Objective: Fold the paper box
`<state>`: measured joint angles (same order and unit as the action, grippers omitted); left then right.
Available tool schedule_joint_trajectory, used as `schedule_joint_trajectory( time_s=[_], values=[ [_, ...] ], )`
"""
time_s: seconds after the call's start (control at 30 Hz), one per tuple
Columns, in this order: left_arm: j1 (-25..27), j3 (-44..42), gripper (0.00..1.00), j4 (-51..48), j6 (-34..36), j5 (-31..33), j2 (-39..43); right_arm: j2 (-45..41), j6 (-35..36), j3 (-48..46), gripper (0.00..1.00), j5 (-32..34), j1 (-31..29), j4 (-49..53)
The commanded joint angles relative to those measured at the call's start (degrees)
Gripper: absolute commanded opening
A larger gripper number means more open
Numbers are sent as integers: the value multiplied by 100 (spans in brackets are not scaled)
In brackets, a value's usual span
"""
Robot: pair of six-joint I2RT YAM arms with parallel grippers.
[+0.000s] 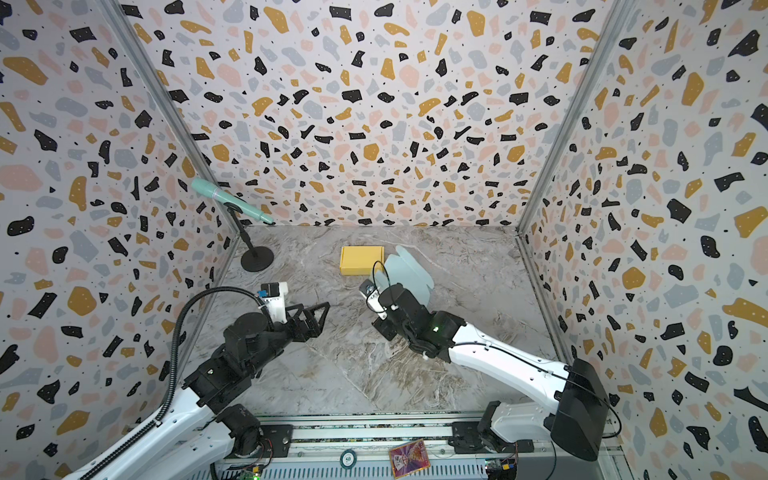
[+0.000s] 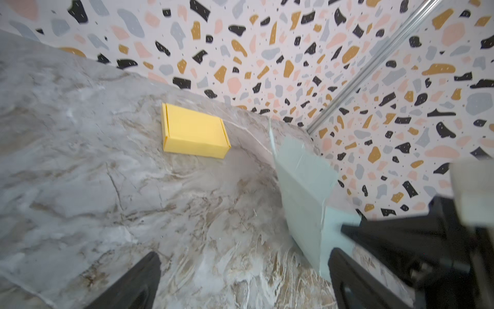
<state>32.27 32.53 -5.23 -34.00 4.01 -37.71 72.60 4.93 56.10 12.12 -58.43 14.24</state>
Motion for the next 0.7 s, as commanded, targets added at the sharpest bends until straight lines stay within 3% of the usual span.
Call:
schedule_joint_trajectory(
  time_s=[0.0,0.23,0.4,0.67],
  values=[
    [-411,197,100,-630,319,-304,76,-203,441,-256,0,-574,-470,-524],
    [-722,414,99,-610,528,-611,-307,285,754,-661,0,-1247,-1598,-882],
    [-718,243,98,-273,665,-933,-719,713,486,-923,0,-1641,-1689,-924],
    [-678,-1094,97,634,313,-1383,-1165,702,-329,-1596,0,-1566,-1671,-1232]
  ],
)
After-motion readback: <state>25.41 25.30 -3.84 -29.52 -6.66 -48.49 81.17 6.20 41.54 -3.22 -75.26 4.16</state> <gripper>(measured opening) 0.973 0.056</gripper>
